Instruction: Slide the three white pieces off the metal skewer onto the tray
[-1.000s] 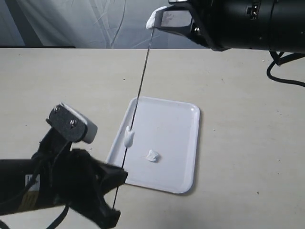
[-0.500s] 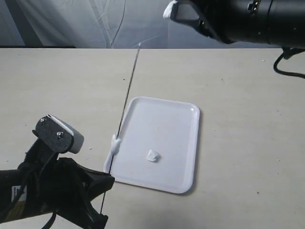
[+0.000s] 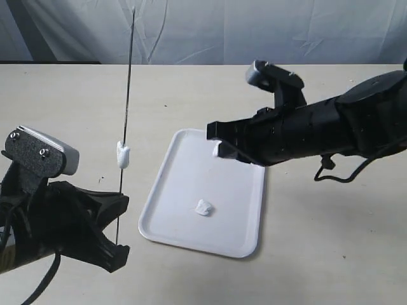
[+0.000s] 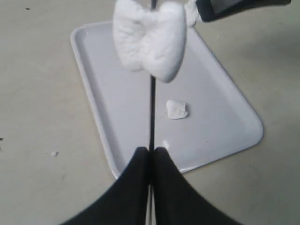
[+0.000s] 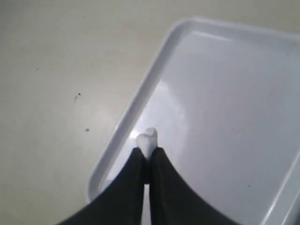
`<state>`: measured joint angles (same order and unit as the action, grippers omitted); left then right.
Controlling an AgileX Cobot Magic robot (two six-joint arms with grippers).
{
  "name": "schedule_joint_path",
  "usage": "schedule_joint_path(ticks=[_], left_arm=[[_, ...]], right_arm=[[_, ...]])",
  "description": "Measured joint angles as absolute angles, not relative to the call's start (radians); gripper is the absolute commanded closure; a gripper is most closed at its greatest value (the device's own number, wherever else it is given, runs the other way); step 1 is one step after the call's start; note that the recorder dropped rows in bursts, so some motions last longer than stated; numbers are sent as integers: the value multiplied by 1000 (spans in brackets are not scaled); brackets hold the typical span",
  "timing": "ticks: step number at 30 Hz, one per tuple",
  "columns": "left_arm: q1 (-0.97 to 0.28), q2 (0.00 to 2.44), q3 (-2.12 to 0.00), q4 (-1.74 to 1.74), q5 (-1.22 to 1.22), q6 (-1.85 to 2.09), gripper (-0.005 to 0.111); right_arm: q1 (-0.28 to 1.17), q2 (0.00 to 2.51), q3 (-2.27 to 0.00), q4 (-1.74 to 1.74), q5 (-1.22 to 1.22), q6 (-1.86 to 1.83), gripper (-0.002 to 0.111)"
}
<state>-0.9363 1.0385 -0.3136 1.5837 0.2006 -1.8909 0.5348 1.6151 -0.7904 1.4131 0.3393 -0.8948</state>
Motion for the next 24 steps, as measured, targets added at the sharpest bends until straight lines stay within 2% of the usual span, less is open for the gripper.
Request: schedule_joint_path(ticks=[3,10,13,24], left_arm=[[-936,1048,-308,1563,207,-1850,107],[-936,1141,-307,1539,229,-1802,107],[-936,1170,-307,1539,246,-1798,107],[-860,1207,-320,1523,212,-1798,107]], right_arm=[[535,1680,-790,1417,348,-895,107],[535,1756,-790,1440,365,-895,70],[535,1757,-790,1450,402,-895,61],[535,1644,-810,1480,705,-980,60]])
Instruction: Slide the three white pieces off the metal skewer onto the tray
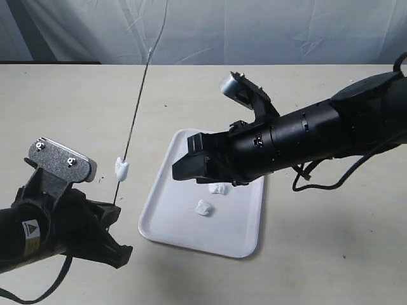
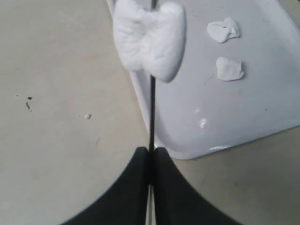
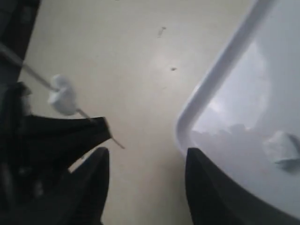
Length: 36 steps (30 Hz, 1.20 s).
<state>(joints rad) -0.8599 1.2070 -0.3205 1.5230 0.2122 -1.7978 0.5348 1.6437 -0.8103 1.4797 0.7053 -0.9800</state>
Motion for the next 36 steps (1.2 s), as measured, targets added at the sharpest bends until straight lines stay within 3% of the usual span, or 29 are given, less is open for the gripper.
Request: schedule_joint_path(ticks=[21,26,31,36], left_arm=[[-830,1313,-466,1521,22,-1798,107],[-830,1313,-469,1521,0,-1798,107],[-830,1313,-489,1521,-17,-1798,107],[-830,1313,-493,1521,-25,-1798,107]], right_arm=[[667,1551,-810,1621,533,-1183,60],[667,1551,-810,1623,503,-1185,75],[667,1551,-810,1644,489,-1191,68],[667,1551,-810,1669,482,-1197,74]])
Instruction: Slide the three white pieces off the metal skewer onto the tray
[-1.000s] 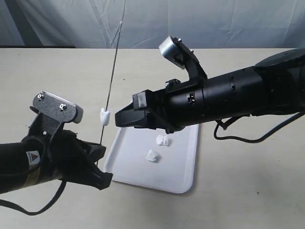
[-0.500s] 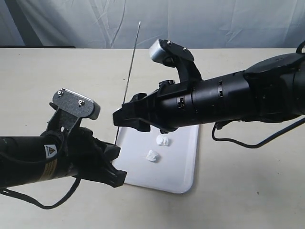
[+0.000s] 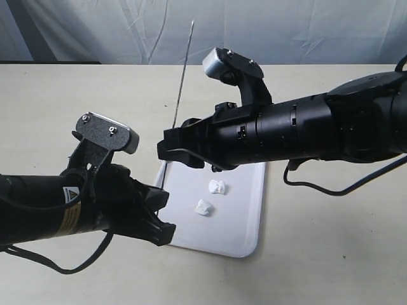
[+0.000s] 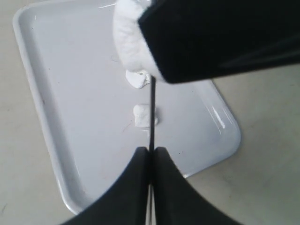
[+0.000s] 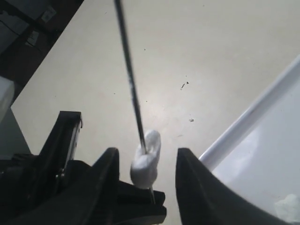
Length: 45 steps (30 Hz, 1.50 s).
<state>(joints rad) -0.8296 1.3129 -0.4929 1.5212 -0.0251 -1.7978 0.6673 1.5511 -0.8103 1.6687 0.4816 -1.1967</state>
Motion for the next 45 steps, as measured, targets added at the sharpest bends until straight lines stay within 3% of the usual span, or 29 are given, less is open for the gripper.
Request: schedule_joint_path(ticks=[12,31,45], left_arm=[[-829,1313,-493,1521,-25,-1798,107],[-827,1311,-476,1463,-80,-1809,107],[-818,1308,-317,1400,-193,-1809,107]], right_arm=[[667,1551,-810,1687,464,-1197,108],[682,1549,-807,1708,369,-1212,109],[685,1545,-990,1717,156,-1221,109]])
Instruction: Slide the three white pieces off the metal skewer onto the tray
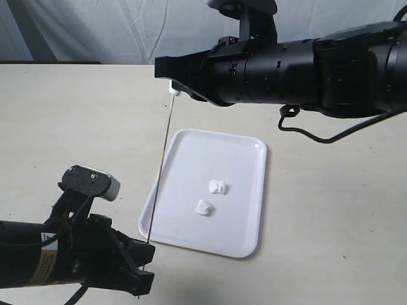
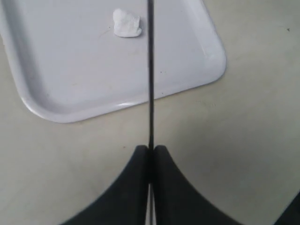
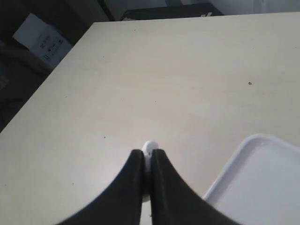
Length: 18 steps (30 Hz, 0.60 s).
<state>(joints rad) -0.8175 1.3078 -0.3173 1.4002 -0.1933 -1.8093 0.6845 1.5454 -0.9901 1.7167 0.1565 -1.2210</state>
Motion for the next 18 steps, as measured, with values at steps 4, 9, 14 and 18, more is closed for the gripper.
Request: schedule_joint_path(ticks=[4,9,14,18], left_arm=[[-818,1302,-279,1387,-193,-1801,107],[-818,1302,-248,1391,-167,-1796,107],[-818,1302,-244,1393,-156,-1783,107],[-818,1302,-239,1408,-159,-1781,107]], right_arm=[[692,1551,-1029,1701,59,-1238,109],[692,1555,-1073,1676,33,-1246,109],[692,1555,-1073,1681,0,-1246,109],[692,1553,-1078,1683,-48,-1246,109]])
